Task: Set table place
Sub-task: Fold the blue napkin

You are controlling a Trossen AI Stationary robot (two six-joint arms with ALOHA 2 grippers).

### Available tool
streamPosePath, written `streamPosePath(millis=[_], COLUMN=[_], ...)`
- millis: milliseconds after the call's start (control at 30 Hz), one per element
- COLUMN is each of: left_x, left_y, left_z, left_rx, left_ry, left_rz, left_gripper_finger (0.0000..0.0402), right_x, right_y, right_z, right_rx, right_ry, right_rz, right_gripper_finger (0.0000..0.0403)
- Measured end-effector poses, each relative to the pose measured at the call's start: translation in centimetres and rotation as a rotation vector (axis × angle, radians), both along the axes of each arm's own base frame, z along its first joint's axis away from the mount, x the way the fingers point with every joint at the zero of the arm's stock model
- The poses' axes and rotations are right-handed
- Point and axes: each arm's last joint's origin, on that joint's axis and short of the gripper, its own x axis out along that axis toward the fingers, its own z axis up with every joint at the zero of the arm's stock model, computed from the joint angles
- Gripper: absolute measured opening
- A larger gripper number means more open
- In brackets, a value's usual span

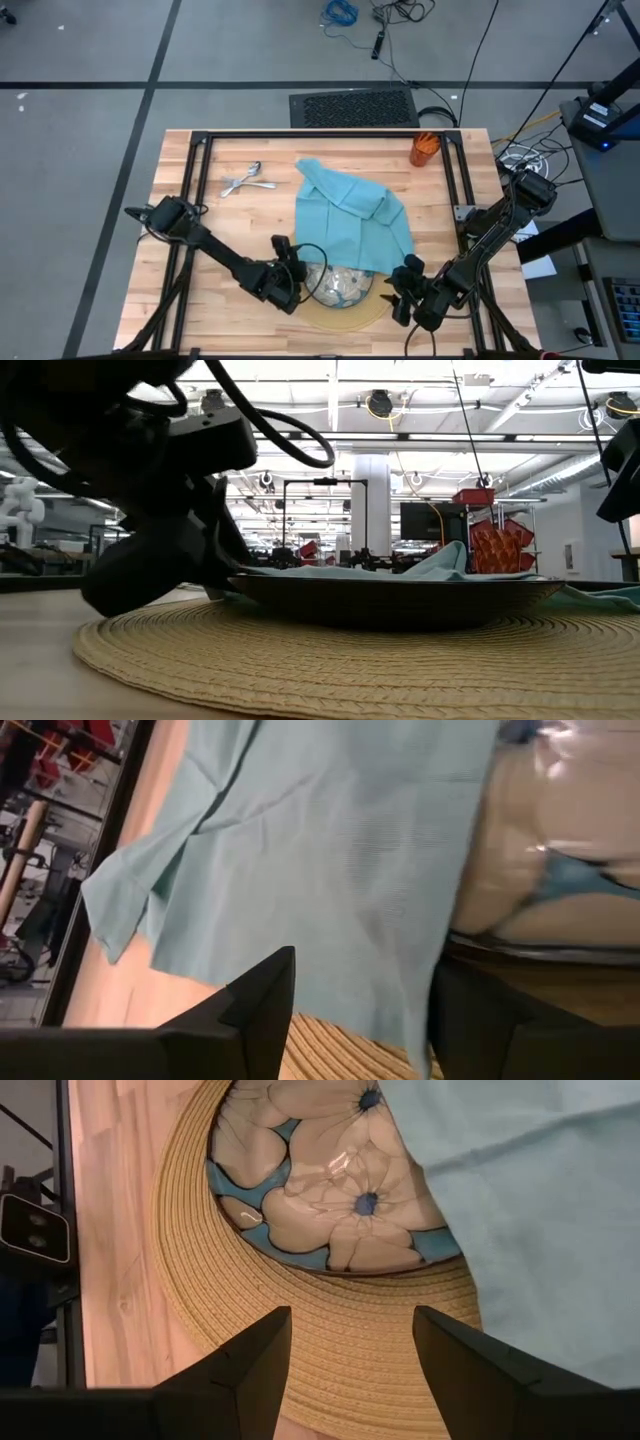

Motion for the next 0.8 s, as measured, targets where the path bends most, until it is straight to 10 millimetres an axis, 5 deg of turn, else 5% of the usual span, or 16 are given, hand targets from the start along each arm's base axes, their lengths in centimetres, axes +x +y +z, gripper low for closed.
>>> streamPosePath(millis=[467,800], left_x=[0.7,0.8], left_y=[0.5,0.6], left_z=[0.0,0.0], left_rx=[-0.029,-0.008], left_ry=[0.017,0.032], left_rz=[-0.028,-0.049], left_gripper_finger=[0.0013,0.0], right_x=[-0.2,-2.6], right_y=[0.6,0.7], right_z=[0.2,-0.7], right_rx=[0.016,-0.001], right_ry=[-0.026,0.132], right_rz=[0.035,0.022], right_gripper_finger=[0.0201,0.0179])
